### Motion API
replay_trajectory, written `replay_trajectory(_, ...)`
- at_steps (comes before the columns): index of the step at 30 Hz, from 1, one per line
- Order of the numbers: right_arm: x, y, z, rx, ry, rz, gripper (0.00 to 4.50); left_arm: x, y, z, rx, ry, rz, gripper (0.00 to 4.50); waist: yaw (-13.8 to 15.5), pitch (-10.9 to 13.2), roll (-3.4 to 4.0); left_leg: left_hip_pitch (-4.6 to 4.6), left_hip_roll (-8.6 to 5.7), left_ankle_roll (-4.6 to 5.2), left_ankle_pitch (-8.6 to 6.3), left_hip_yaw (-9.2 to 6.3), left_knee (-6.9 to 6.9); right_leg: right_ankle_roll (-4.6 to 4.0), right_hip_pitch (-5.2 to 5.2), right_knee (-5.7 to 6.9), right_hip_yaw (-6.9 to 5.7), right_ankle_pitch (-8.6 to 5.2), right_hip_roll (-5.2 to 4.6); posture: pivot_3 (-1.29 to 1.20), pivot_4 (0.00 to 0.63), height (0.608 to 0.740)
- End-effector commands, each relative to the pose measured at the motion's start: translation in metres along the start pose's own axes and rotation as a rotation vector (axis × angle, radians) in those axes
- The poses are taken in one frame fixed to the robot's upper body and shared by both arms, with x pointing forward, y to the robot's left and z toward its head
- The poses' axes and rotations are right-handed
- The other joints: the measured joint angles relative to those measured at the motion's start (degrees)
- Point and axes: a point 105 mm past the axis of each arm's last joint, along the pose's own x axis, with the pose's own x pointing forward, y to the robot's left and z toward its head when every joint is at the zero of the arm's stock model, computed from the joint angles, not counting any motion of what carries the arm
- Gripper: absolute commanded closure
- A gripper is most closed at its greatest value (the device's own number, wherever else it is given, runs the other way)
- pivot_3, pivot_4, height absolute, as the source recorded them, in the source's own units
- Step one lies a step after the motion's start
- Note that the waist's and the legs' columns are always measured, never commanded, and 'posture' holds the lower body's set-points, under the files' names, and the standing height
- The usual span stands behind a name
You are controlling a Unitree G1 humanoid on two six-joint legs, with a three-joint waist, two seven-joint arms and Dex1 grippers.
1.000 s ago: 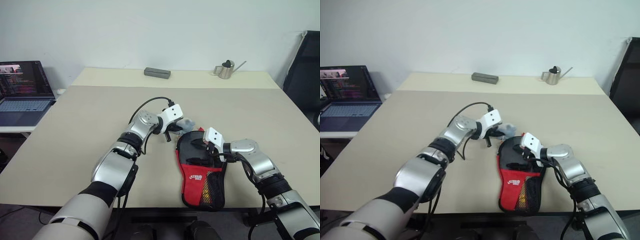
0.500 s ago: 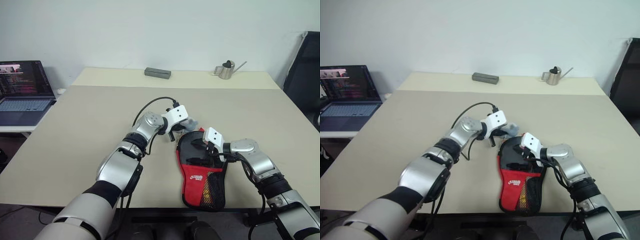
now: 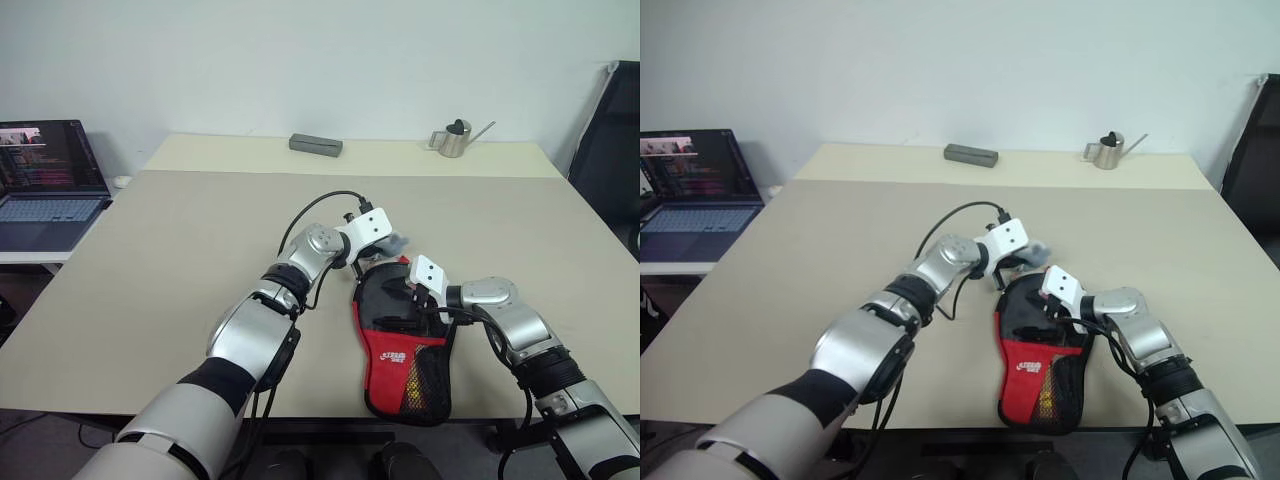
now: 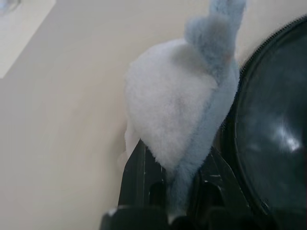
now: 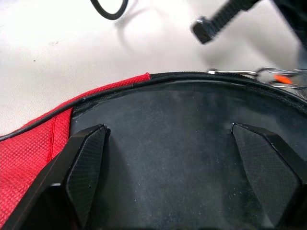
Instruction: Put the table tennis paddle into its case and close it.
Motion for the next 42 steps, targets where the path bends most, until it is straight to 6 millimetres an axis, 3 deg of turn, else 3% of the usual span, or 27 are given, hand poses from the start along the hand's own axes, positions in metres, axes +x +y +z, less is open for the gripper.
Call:
replay_trajectory(1, 0.002, 0.021, -0.066, 0.106, 0.259, 0.029, 0.00, 0.000, 0.015, 0.029, 0.037, -0.063, 0.072, 4.32, 0.0, 0.0, 0.00, 0.00, 0.00, 0.00, 0.00, -0.01, -0.03, 0.00, 0.00, -0.02, -0.01, 0.00, 0.00, 0.00, 0.150, 0.740)
replay_trajectory(23, 0.006, 0.034, -0.063, 0.120, 0.255, 0.049, 0.00, 0.017, 0.006, 0.079, 0.090, -0.131, 0.197, 4.32, 0.0, 0.0, -0.01, -0.10, -0.01, -0.06, -0.05, -0.03, -0.28, 0.00, 0.02, -0.51, -0.05, 0.00, -0.18, 0.00, 0.150, 0.740)
replay_trajectory(42, 0.006, 0.041, -0.059, 0.125, 0.252, 0.048, 0.00, 0.028, -0.016, 0.103, 0.024, -0.195, 0.154, 4.32, 0.0, 0.0, 0.00, -0.09, 0.00, -0.16, -0.12, -0.03, -0.38, 0.00, 0.01, -0.60, -0.07, 0.00, -0.21, 0.00, 0.150, 0.740)
